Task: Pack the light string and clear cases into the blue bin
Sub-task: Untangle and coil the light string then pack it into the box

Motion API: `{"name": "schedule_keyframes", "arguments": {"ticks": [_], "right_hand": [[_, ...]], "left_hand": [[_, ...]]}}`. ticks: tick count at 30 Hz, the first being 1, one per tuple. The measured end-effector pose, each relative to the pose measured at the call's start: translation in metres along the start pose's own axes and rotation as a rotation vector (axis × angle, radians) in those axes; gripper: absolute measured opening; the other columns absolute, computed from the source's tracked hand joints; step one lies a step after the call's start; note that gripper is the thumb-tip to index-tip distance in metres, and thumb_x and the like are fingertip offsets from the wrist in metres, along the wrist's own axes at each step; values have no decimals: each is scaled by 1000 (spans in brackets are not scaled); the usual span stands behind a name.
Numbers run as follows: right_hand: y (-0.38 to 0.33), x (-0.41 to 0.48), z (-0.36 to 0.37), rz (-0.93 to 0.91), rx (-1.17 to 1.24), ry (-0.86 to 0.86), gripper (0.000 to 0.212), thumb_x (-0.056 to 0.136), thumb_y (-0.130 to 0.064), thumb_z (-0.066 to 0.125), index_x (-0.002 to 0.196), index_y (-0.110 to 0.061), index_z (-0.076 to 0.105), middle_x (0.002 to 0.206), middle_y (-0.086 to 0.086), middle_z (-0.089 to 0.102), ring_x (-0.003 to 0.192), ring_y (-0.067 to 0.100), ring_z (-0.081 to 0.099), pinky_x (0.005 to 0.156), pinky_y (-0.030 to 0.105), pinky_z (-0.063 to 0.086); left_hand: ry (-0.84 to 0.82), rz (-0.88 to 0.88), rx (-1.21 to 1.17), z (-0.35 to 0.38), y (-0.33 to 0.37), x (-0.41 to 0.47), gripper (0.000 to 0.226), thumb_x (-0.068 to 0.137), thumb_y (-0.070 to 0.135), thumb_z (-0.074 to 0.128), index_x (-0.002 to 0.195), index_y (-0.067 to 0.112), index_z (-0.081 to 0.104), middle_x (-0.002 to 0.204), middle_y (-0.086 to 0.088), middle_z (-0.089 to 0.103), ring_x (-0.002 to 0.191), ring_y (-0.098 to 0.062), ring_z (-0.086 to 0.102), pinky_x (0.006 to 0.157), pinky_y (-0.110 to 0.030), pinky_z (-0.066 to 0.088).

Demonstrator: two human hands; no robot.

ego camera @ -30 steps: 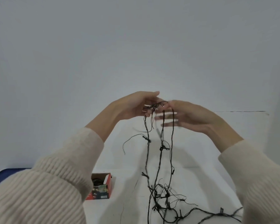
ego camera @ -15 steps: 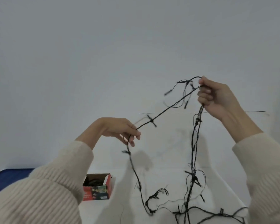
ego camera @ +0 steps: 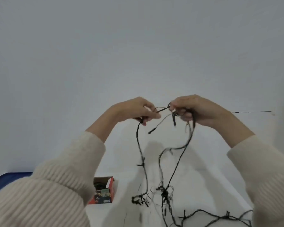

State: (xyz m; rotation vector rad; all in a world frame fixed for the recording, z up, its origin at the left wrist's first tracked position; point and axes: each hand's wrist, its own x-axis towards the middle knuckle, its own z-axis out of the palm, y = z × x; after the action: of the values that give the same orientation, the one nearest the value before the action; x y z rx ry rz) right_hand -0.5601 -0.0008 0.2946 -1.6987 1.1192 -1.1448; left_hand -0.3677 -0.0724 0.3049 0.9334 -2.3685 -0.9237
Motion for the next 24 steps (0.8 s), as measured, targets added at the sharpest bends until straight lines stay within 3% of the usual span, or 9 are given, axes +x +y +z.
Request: {"name": "schedule_keyframes", "arguments": {"ticks": [4, 7, 11, 13, 15, 17, 19, 21, 24], "right_hand": [[-4, 0, -36, -81, 378, 263, 25, 80, -17, 56, 57, -15, 64, 48, -7, 33, 35, 3, 28, 38, 14, 19], [1, -9, -58, -70, 110, 441, 29, 89, -14, 55, 62, -14, 65, 44, -9, 38, 38, 6, 31, 45, 19, 22], [-1, -18, -40, 39, -502, 48, 19, 88, -19, 61, 76, -19, 76, 88, -15, 70, 83, 0, 61, 72, 12, 39], [-5, -14, -17, 68, -621, -103, 15, 83, -37, 63, 86, -31, 76, 111, -26, 61, 110, -14, 46, 91, 13, 30], [-6, -5, 5, -3, -533, -144, 24, 76, -45, 63, 89, -30, 76, 121, -16, 58, 121, -4, 45, 101, 22, 27], [-2, 2, 18, -49, -299, -171, 24, 77, -35, 64, 85, -16, 76, 100, 0, 68, 104, 14, 60, 99, 29, 40], [-3, 2, 19, -19, -169, -128, 19, 81, -25, 63, 78, -8, 72, 65, 2, 60, 64, 17, 56, 69, 24, 51], [-2, 2, 6, 7, -117, 13, 17, 83, -18, 63, 70, -8, 69, 52, -4, 44, 48, 9, 34, 46, 17, 27], [4, 0, -18, 19, -12, 148, 15, 73, -23, 65, 65, -11, 68, 53, -6, 35, 50, 9, 23, 48, 22, 15]], "left_hand": [[-125, -154, 225, -1, -52, -14, 5, 86, 13, 65, 84, 9, 67, 54, 3, 62, 51, -11, 57, 65, -28, 53], [-108, -204, 132, -12, -80, -30, 15, 93, 20, 57, 92, 12, 69, 65, 1, 67, 71, -12, 66, 84, -34, 54], [53, -133, -41, -21, -57, -27, 31, 99, 30, 42, 95, 9, 64, 61, -2, 53, 62, -18, 58, 88, -42, 52], [-21, -62, 22, -14, -27, -19, 30, 99, 31, 41, 88, 14, 62, 59, -1, 45, 53, -13, 47, 79, -38, 55], [-107, -5, 58, -4, 0, -12, 30, 99, 32, 43, 80, 17, 61, 60, -1, 41, 49, -10, 42, 67, -30, 55], [-102, 25, 83, -1, 13, -8, 32, 97, 32, 48, 71, 16, 57, 60, -1, 39, 47, -8, 39, 58, -22, 47], [-26, 28, 89, -5, 8, -10, 29, 93, 29, 56, 68, 13, 56, 55, 3, 40, 45, -7, 37, 55, -20, 41], [-29, -4, 63, -11, -9, -19, 27, 90, 24, 60, 66, 13, 59, 53, 5, 42, 47, -8, 39, 56, -20, 45], [-99, -72, 11, -12, -40, -35, 30, 90, 25, 60, 62, 16, 63, 63, 0, 54, 63, -14, 50, 66, -23, 51]]}}
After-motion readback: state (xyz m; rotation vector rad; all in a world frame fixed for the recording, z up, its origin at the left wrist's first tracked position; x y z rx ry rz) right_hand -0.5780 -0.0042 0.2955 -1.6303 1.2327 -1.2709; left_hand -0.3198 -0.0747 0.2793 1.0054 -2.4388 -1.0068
